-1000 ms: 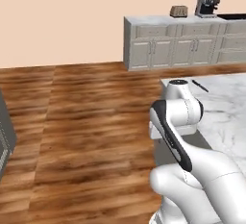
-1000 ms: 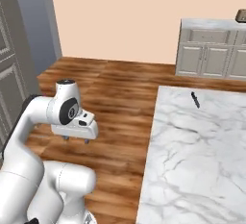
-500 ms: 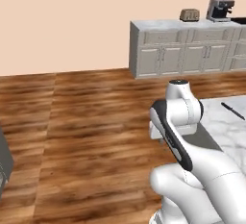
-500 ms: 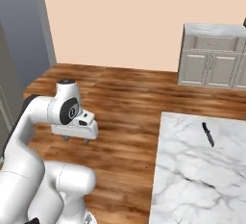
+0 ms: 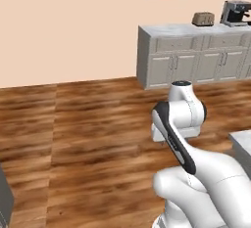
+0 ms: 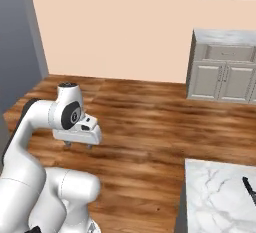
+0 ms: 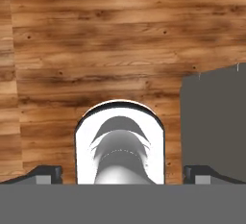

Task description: Retrieve the butter from the fridge and place it on a plate on the dining table. Then retrieve the butter knife by the fridge and place it near the plate.

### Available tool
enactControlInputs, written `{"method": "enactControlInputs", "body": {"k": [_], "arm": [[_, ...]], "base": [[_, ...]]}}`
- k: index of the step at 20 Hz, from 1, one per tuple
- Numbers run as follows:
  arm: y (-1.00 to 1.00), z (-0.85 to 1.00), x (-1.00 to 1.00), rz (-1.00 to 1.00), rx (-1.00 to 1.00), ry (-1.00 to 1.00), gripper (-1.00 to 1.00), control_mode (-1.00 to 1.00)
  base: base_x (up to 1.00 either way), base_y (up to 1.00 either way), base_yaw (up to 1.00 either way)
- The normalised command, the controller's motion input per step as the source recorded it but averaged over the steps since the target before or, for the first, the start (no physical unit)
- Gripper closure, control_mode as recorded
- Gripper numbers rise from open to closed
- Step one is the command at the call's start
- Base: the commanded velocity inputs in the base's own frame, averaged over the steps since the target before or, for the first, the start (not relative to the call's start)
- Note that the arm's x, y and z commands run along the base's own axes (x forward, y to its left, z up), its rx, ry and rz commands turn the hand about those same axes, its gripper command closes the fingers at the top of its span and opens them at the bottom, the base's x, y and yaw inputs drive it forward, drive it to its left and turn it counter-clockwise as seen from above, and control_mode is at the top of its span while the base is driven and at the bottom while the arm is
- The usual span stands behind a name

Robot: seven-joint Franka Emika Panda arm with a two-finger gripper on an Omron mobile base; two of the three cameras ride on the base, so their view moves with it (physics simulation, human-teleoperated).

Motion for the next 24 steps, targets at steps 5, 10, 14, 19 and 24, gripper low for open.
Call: {"method": "enactControlInputs", "body": {"k": [5,10,14,19,24], "arm": [[0.0,0.0,0.0,0.0,0.0,0.0,-1.0,1.0],[0.0,0.0,0.0,0.0,0.0,0.0,-1.0,1.0],[0.0,0.0,0.0,0.0,0.0,0.0,-1.0,1.0],[0.0,0.0,0.0,0.0,0.0,0.0,-1.0,1.0],[0.0,0.0,0.0,0.0,0.0,0.0,-1.0,1.0]], "base": [[1.0,0.4,-0.29],[1.0,0.34,-0.33],[1.0,0.38,-0.43],[1.0,0.36,-0.49],[1.0,0.25,-0.62]]}}
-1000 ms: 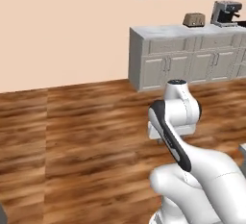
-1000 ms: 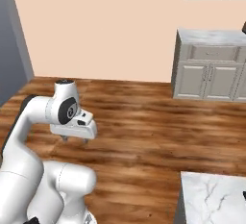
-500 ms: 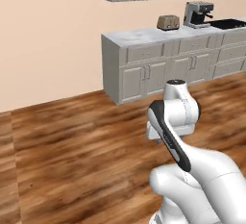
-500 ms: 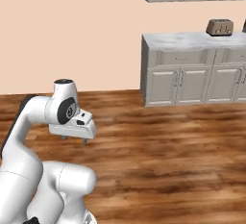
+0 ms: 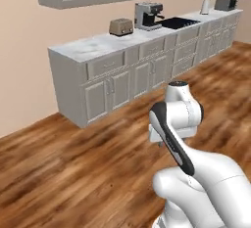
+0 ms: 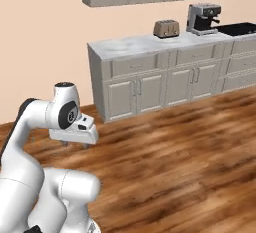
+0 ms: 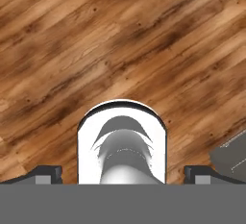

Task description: Retrieve the butter from the fridge and place it on a plate on the dining table. Then retrieve the butter knife by the fridge and place it near the plate.

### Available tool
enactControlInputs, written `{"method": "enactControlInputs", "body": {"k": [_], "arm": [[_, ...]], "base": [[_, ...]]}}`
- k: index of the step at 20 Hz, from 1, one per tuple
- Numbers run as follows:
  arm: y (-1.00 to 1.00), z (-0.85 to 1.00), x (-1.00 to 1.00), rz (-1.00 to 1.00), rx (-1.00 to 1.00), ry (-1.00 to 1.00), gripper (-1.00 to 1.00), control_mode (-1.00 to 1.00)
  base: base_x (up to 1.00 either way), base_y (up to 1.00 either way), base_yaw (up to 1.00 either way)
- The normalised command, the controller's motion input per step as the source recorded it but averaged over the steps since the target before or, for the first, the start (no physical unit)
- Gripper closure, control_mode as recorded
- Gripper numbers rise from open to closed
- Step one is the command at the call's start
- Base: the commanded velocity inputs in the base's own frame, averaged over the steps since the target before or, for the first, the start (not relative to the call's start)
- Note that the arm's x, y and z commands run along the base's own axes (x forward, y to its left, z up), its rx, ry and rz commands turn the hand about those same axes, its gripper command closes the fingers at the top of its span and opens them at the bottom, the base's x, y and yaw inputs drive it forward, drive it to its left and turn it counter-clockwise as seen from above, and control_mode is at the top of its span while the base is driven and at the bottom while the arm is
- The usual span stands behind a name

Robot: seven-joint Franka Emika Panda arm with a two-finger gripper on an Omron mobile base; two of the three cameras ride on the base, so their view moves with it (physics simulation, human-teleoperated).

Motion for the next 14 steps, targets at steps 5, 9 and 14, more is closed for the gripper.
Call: {"method": "enactControlInputs", "body": {"k": [5,9,14], "arm": [[0.0,0.0,0.0,0.0,0.0,0.0,-1.0,1.0],[0.0,0.0,0.0,0.0,0.0,0.0,-1.0,1.0],[0.0,0.0,0.0,0.0,0.0,0.0,-1.0,1.0]], "base": [[0.75,-0.07,-0.75],[0.46,-0.21,-0.84],[0.34,-0.18,-0.89]]}}
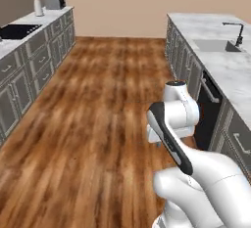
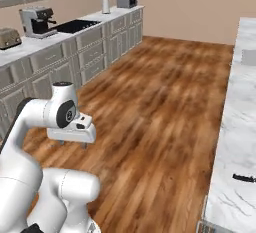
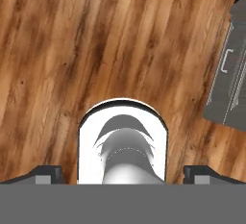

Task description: Retrieve the butter from the fridge and place it on a plate on the dining table. Then retrieve the butter knife by the fridge and place it near the plate.

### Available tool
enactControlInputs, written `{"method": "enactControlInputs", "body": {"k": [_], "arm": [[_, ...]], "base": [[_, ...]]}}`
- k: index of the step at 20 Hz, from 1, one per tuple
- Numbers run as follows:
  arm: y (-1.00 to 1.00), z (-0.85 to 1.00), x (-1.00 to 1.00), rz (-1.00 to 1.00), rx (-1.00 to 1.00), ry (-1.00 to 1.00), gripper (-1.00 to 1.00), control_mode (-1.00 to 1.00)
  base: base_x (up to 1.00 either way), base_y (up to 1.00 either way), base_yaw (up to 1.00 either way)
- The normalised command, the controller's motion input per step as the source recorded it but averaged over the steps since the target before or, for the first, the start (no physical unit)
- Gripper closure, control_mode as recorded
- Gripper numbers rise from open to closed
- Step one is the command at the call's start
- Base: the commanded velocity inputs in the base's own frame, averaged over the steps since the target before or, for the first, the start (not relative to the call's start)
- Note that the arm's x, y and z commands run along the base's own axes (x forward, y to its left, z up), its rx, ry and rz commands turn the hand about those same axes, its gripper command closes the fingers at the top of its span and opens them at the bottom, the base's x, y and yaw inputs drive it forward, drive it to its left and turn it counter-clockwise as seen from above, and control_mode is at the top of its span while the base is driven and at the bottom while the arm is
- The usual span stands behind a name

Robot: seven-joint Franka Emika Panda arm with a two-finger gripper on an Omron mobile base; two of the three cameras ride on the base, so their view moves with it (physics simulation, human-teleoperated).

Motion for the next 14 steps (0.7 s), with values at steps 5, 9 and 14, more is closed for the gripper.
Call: {"method": "enactControlInputs", "body": {"k": [5,9,14], "arm": [[0.0,0.0,0.0,0.0,0.0,0.0,-1.0,1.0],[0.0,0.0,0.0,0.0,0.0,0.0,-1.0,1.0],[0.0,0.0,0.0,0.0,0.0,0.0,-1.0,1.0]], "base": [[0.2,0.0,-0.89],[0.0,0.13,-0.93],[-0.07,0.29,-0.89]]}}
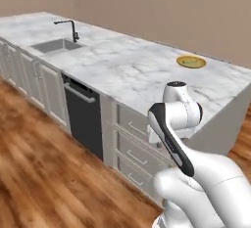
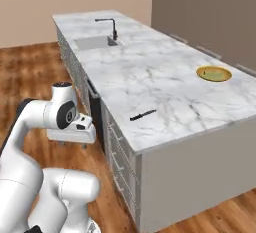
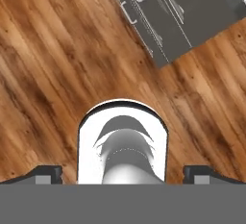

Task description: Retrieve the butter from the fridge and place it on a plate on the dining table. Then retrieve the butter knife by the fridge and place it near the plate.

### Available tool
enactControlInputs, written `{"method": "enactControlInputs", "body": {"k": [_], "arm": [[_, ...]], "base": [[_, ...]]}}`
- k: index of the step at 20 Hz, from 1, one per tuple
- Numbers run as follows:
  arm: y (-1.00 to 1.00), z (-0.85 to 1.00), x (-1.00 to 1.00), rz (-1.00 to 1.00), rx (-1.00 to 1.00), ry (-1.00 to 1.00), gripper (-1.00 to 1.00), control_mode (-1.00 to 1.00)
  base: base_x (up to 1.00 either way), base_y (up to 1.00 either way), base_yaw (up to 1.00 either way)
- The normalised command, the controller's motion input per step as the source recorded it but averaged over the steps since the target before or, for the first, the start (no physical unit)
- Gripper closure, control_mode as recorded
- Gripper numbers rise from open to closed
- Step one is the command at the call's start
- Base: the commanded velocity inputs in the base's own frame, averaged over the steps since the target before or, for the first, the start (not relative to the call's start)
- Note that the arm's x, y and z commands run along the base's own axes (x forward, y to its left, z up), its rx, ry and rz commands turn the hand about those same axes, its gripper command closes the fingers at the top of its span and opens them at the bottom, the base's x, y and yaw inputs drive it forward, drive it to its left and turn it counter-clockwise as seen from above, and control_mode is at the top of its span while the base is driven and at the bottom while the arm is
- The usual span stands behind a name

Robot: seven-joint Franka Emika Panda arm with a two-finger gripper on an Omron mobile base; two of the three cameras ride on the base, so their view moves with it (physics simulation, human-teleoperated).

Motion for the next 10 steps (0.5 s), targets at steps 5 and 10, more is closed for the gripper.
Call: {"method": "enactControlInputs", "body": {"k": [5,10], "arm": [[0.0,0.0,0.0,0.0,0.0,0.0,-1.0,1.0],[0.0,0.0,0.0,0.0,0.0,0.0,-1.0,1.0]], "base": [[-0.04,0.71,-0.76],[-0.1,0.83,-0.63]]}}
